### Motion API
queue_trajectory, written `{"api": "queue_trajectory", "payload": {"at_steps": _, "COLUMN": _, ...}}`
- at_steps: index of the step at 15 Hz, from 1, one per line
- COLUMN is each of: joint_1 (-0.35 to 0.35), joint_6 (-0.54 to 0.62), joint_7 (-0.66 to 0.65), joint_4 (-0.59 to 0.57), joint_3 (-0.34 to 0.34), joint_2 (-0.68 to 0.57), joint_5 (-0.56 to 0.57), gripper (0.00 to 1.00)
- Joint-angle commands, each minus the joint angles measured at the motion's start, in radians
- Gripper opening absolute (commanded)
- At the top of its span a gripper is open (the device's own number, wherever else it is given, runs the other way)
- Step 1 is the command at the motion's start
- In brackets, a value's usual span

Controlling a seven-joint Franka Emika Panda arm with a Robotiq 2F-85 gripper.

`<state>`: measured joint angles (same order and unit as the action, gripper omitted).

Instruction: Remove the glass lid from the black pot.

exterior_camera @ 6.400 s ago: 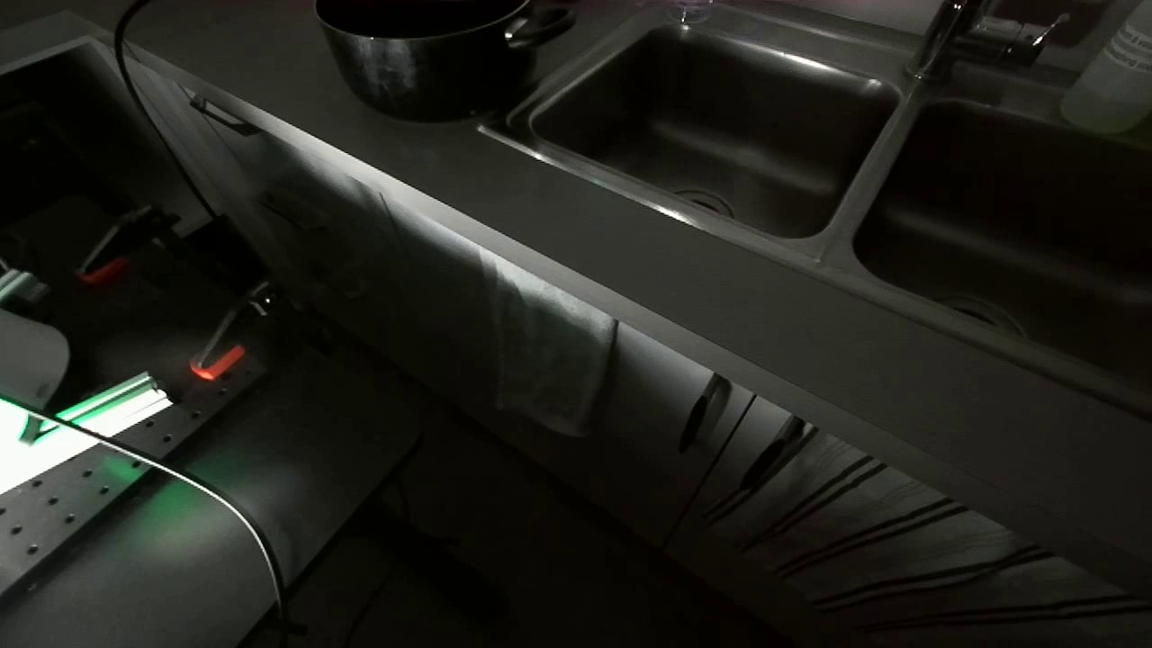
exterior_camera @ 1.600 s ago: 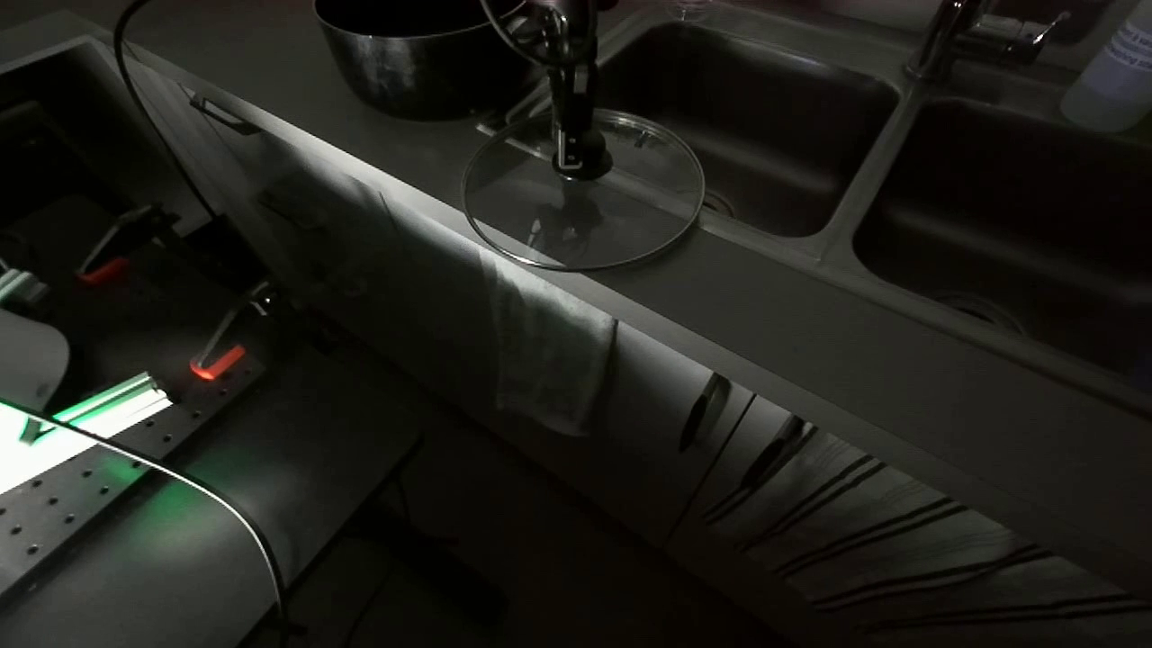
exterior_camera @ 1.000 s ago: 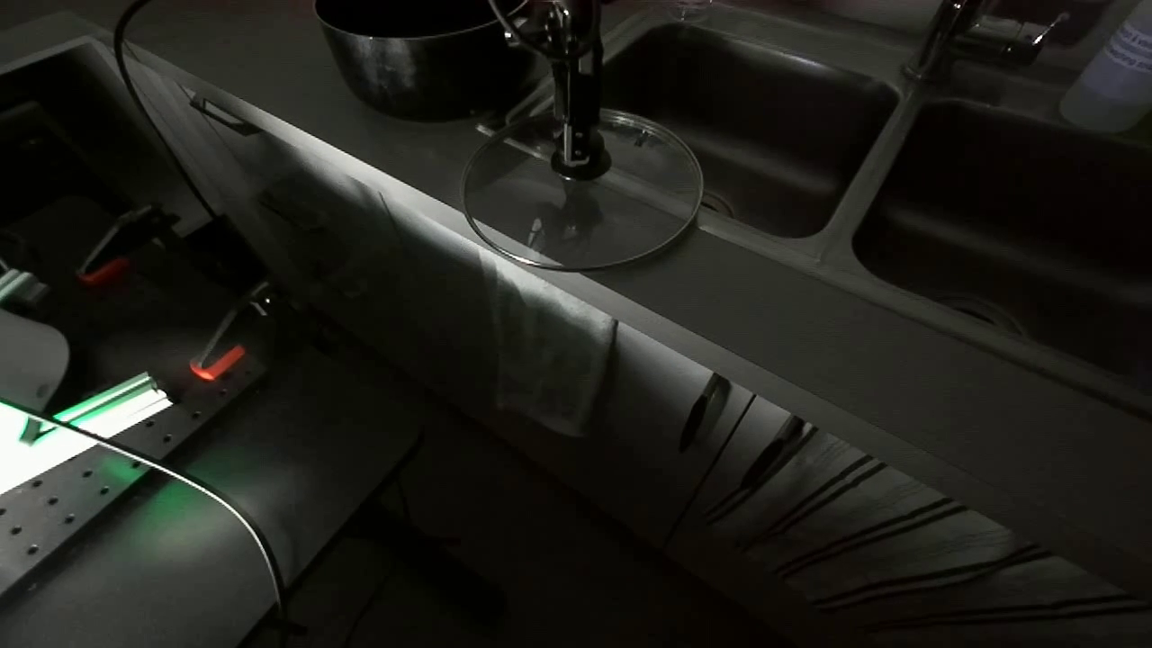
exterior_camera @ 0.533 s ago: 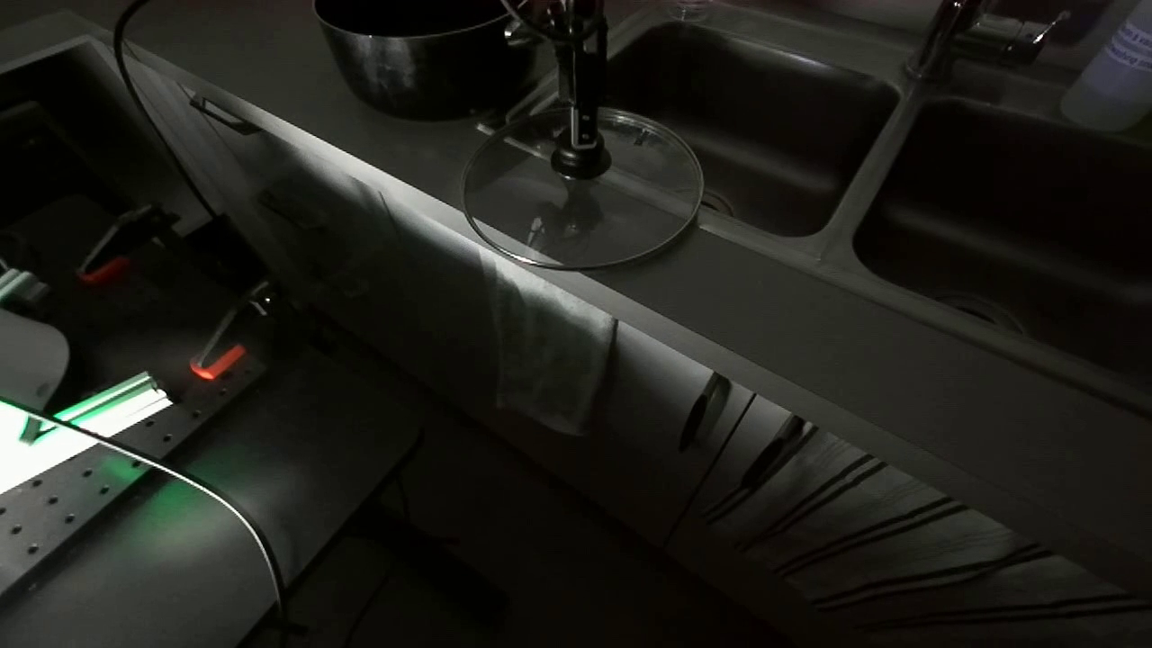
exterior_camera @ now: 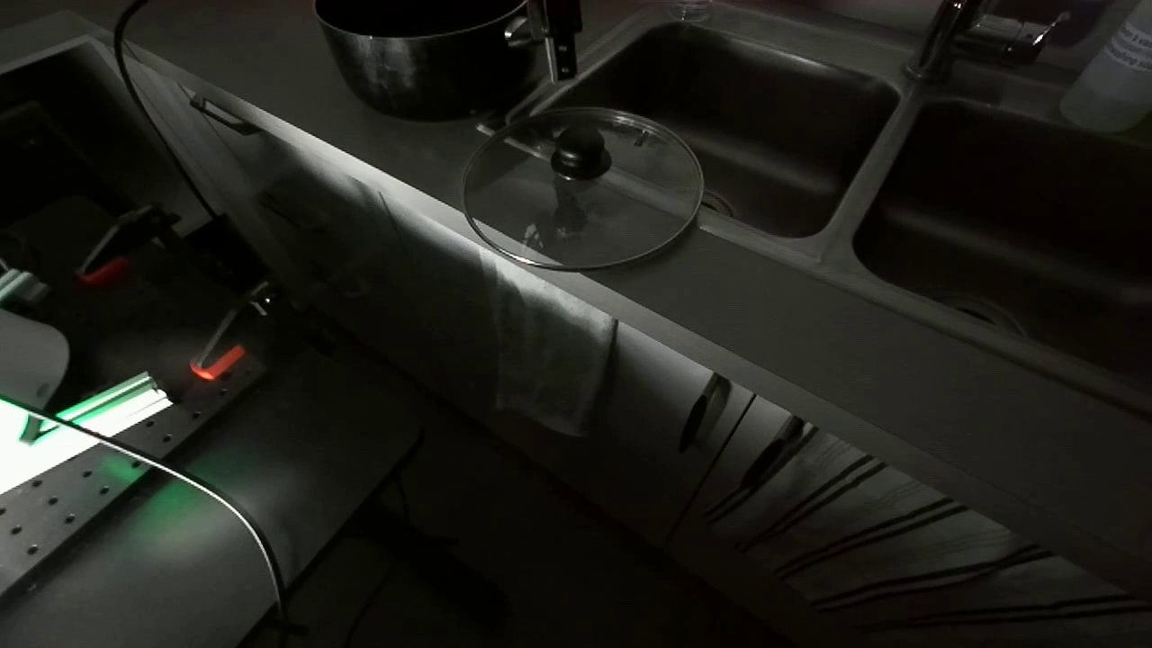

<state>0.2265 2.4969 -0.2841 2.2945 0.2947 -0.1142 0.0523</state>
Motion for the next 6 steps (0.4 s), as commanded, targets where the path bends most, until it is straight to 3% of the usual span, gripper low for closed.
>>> {"api": "queue_trajectory", "payload": {"at_steps": 1, "joint_1": -0.004, "joint_6": 0.036, "joint_7": 0.024, "joint_4": 0.144, "joint_3": -0.008, "joint_2": 0.167, "joint_5": 0.066, "gripper": 1.0}}
{"api": "queue_trajectory", "payload": {"at_steps": 6, "joint_1": 0.005, "joint_6": 0.006, "joint_7": 0.099, "joint_4": 0.284, "joint_3": -0.053, "joint_2": 0.343, "joint_5": 0.124, "gripper": 1.0}}
